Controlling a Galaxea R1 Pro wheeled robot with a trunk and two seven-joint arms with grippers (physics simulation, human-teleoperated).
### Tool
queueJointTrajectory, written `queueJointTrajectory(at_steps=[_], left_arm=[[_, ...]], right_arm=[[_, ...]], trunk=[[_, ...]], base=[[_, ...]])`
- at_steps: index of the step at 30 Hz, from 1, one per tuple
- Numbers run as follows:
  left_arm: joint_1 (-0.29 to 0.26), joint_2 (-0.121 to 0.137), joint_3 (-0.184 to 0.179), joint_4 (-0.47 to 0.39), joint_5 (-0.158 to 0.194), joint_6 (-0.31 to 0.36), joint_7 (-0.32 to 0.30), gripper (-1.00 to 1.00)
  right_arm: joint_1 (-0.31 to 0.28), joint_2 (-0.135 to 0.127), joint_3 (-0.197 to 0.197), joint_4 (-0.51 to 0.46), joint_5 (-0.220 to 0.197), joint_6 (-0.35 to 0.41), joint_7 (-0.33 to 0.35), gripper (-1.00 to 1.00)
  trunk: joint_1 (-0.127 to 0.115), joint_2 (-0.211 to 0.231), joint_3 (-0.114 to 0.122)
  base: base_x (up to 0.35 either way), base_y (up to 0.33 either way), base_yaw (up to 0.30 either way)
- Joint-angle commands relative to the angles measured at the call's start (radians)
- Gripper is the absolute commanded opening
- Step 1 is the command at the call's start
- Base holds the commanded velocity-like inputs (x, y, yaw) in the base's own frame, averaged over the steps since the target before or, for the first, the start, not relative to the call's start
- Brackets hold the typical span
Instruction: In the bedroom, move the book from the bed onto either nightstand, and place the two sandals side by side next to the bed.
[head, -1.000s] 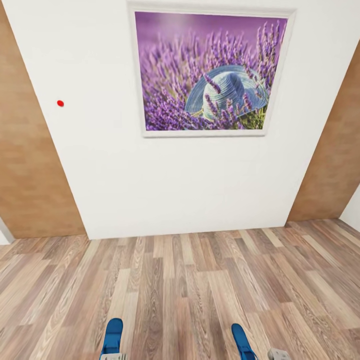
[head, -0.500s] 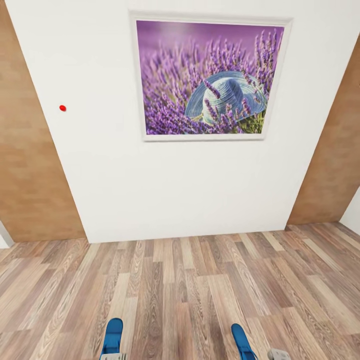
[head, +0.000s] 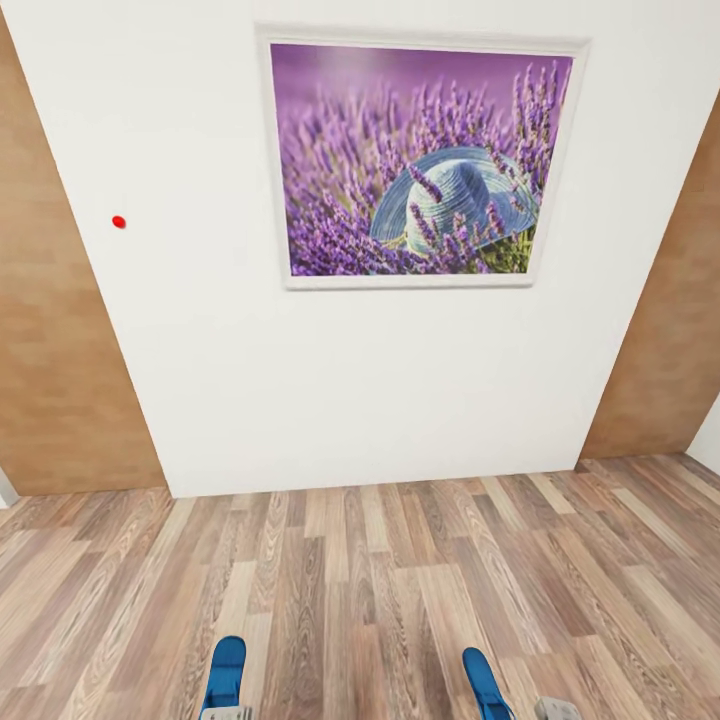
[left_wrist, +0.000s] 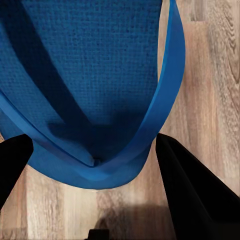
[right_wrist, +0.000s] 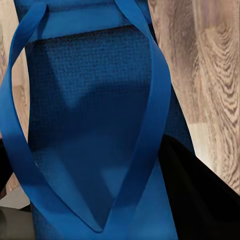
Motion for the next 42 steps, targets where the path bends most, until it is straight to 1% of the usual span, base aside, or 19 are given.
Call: queueJointTrajectory(at_steps=[1, 12, 25, 42], left_arm=[[-0.001, 0.001, -0.008, 0.001, 0.011, -0.003, -0.003, -1.0], [-0.001, 0.0, -0.008, 0.001, 0.011, -0.003, -0.003, -1.0], [-0.001, 0.0, -0.008, 0.001, 0.011, -0.003, -0.003, -1.0], [-0.001, 0.001, -0.008, 0.001, 0.011, -0.003, -0.003, -1.0]], right_arm=[[-0.001, 0.0, 0.007, -0.001, -0.012, 0.007, 0.002, -1.0], [-0.001, 0.0, 0.007, -0.001, -0.012, 0.008, 0.002, -1.0], [0.0, 0.0, 0.007, -0.001, -0.012, 0.009, 0.002, -1.0], [0.0, 0.0, 0.007, -0.001, -0.012, 0.009, 0.002, -1.0]], trunk=[[0.001, -0.001, -0.001], [0.001, -0.001, -0.001], [0.001, -0.001, -0.001], [0.001, -0.001, -0.001]], base=[[0.327, 0.0, 0.0], [0.332, 0.0, 0.014], [0.333, 0.0, 0.239], [0.333, 0.0, 0.014]])
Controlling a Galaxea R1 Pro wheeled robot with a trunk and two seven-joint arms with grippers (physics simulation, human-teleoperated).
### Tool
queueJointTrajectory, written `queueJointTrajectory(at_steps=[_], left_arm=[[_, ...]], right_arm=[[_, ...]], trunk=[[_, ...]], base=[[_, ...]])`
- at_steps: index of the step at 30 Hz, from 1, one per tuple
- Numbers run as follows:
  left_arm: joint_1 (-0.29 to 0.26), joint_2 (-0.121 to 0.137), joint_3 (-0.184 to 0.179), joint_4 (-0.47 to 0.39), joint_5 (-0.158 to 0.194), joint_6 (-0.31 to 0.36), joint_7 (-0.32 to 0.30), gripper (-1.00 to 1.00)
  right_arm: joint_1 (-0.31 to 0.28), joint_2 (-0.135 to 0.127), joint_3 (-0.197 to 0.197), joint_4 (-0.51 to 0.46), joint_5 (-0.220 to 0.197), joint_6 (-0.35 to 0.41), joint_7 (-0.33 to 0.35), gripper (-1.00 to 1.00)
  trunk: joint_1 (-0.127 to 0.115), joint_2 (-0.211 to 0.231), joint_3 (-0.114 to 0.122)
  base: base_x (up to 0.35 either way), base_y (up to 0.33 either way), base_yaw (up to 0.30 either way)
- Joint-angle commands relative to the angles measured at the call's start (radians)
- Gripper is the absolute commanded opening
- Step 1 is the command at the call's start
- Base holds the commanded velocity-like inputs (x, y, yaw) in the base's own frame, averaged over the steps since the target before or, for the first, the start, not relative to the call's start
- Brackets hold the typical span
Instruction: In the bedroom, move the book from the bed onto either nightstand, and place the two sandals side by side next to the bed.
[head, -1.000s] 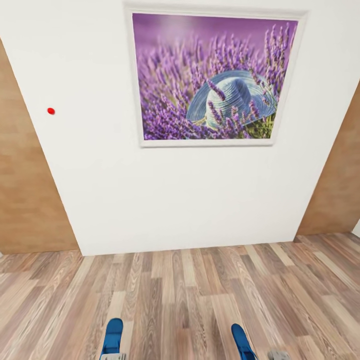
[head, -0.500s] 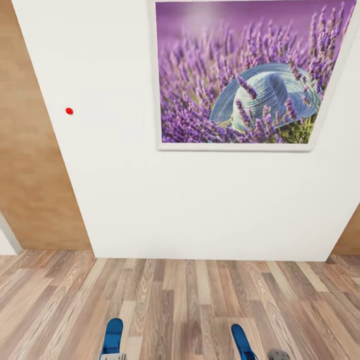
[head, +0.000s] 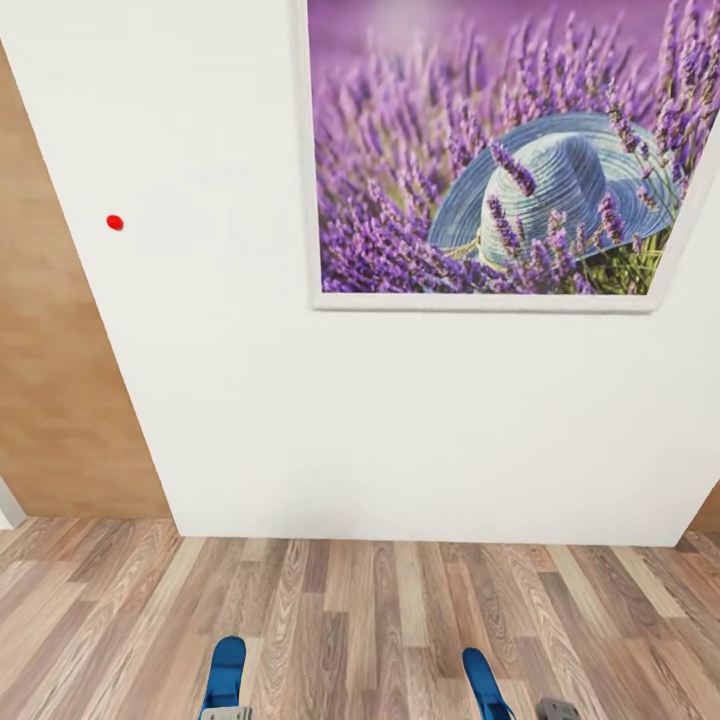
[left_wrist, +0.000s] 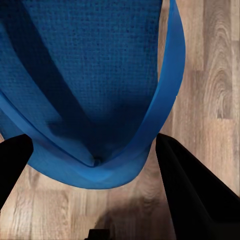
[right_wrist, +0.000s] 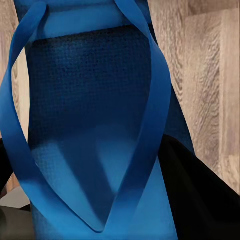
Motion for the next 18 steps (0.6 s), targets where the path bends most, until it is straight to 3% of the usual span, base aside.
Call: queueJointTrajectory(at_steps=[1, 18], left_arm=[[-0.001, 0.0, -0.008, 0.001, 0.01, -0.003, -0.003, -1.0], [-0.001, 0.0, -0.008, 0.001, 0.01, -0.004, -0.004, -1.0]], right_arm=[[-0.001, 0.0, 0.006, -0.001, -0.012, 0.007, 0.002, -1.0], [-0.001, 0.0, 0.006, -0.001, -0.012, 0.007, 0.002, -1.0]], trunk=[[0.001, -0.001, -0.001], [0.001, -0.001, -0.001]], base=[[0.333, 0.0, 0.0], [0.333, 0.0, 0.0]])
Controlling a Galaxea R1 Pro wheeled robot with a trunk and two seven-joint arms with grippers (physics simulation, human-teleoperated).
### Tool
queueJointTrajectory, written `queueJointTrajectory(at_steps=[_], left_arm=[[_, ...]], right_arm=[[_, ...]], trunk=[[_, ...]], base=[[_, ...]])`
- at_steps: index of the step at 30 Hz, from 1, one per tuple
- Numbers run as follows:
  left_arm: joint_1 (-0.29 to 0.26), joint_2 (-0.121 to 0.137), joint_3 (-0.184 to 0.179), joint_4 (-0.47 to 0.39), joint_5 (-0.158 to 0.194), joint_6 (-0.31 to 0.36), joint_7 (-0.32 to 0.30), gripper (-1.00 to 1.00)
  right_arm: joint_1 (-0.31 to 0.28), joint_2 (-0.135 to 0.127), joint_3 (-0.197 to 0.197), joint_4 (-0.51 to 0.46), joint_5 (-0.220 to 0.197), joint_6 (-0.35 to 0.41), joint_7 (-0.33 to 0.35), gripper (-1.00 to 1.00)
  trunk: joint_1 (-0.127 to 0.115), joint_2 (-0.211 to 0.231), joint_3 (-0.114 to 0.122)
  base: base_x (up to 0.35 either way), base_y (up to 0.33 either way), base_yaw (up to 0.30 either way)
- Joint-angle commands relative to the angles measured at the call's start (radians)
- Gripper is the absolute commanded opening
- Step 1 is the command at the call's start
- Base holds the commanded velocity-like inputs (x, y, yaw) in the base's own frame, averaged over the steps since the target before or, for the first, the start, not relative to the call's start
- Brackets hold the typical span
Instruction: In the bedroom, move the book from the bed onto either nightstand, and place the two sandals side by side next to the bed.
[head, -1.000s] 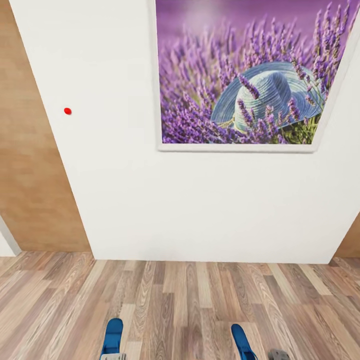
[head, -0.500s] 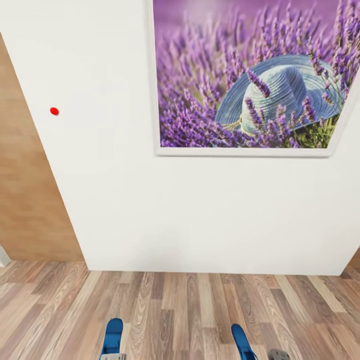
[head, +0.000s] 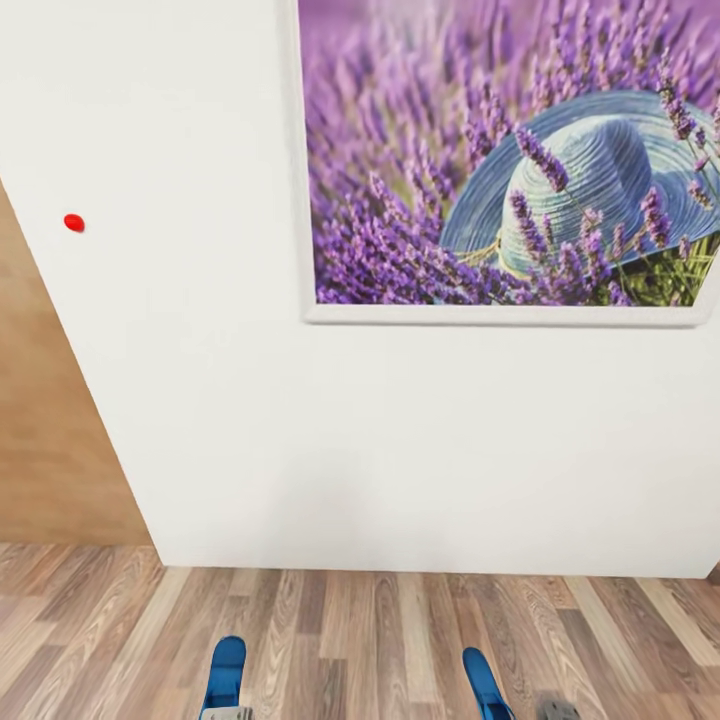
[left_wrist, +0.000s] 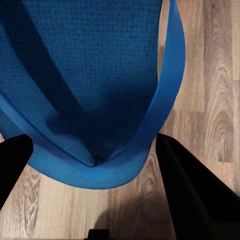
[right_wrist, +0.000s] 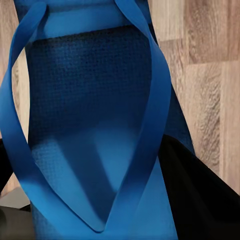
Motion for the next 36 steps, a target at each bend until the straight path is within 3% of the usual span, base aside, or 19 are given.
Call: queueJointTrajectory(at_steps=[1, 12, 18, 36], left_arm=[[-0.001, 0.0, -0.008, 0.001, 0.01, -0.003, -0.003, -1.0], [-0.001, 0.001, -0.008, 0.001, 0.01, -0.003, -0.003, -1.0], [-0.001, 0.001, -0.008, 0.001, 0.01, -0.003, -0.003, -1.0], [-0.001, 0.001, -0.008, 0.001, 0.01, -0.004, -0.003, -1.0]], right_arm=[[-0.001, 0.0, 0.006, -0.001, -0.012, 0.008, 0.002, -1.0], [-0.001, 0.0, 0.006, -0.001, -0.012, 0.008, 0.002, -1.0], [0.0, 0.0, 0.006, -0.001, -0.012, 0.008, 0.002, -1.0], [-0.001, 0.0, 0.006, -0.001, -0.012, 0.007, 0.002, -1.0]], trunk=[[0.001, -0.001, -0.001], [0.001, -0.001, -0.001], [0.001, -0.001, -0.001], [0.001, -0.001, -0.001]], base=[[0.333, 0.0, 0.0], [0.333, 0.0, 0.006], [0.329, 0.0, 0.192], [0.022, 0.0, 0.287]])
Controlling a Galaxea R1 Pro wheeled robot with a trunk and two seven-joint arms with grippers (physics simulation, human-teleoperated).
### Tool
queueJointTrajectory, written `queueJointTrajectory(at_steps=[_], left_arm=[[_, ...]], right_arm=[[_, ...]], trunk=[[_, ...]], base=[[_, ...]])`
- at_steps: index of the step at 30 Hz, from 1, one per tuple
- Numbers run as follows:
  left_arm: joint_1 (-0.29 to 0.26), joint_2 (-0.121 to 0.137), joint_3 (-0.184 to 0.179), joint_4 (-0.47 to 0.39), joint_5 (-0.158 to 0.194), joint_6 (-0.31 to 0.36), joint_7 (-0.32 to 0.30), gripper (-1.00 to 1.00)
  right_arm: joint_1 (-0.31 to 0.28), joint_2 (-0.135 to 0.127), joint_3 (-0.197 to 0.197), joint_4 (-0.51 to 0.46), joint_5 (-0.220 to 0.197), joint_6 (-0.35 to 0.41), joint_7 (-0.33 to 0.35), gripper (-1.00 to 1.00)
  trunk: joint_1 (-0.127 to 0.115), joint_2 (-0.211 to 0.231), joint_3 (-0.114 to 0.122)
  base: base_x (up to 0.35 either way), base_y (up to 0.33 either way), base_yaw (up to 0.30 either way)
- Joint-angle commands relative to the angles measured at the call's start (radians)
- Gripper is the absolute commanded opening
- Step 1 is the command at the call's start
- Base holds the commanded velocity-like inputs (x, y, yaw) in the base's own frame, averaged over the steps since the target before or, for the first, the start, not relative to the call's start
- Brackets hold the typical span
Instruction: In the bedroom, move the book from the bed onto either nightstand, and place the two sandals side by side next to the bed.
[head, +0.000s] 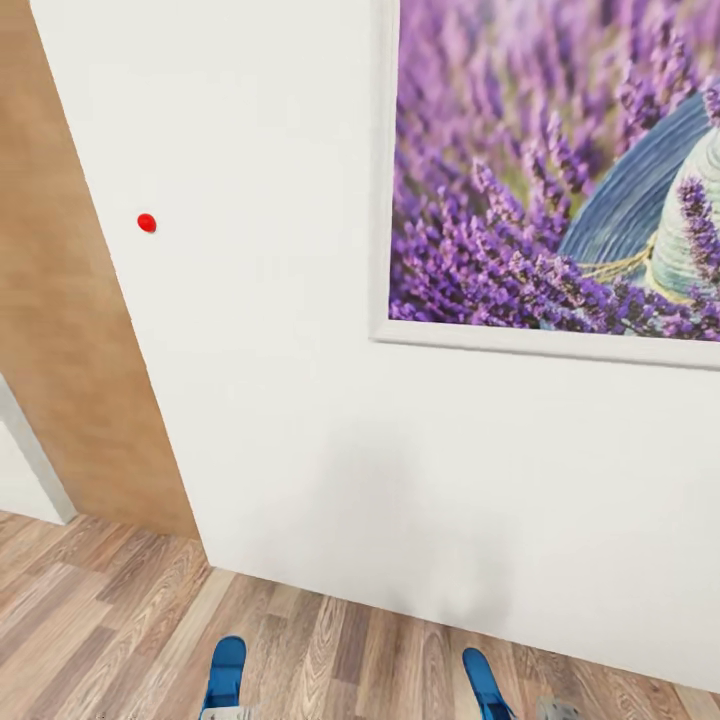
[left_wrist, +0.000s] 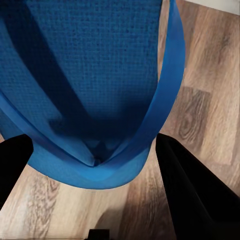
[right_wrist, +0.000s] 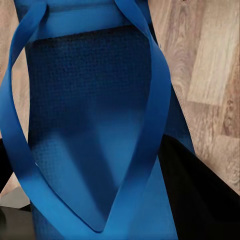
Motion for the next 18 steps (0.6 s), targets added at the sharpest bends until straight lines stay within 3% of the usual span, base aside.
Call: queueJointTrajectory(at_steps=[1, 10, 18], left_arm=[[-0.001, 0.0, -0.008, 0.001, 0.011, -0.003, -0.003, -1.0], [-0.001, 0.0, -0.008, 0.001, 0.011, -0.003, -0.003, -1.0], [-0.001, 0.0, -0.008, 0.001, 0.011, -0.002, -0.003, -1.0]], right_arm=[[0.0, -0.001, 0.006, -0.001, -0.012, 0.007, 0.003, -1.0], [0.0, -0.001, 0.006, -0.001, -0.012, 0.007, 0.002, -1.0], [0.0, 0.0, 0.006, -0.001, -0.012, 0.007, 0.001, -1.0]], trunk=[[0.0, -0.001, -0.001], [0.0, -0.001, -0.001], [0.0, -0.001, -0.001]], base=[[0.0, 0.0, 0.289], [0.019, 0.0, 0.288], [0.289, 0.0, 0.288]])
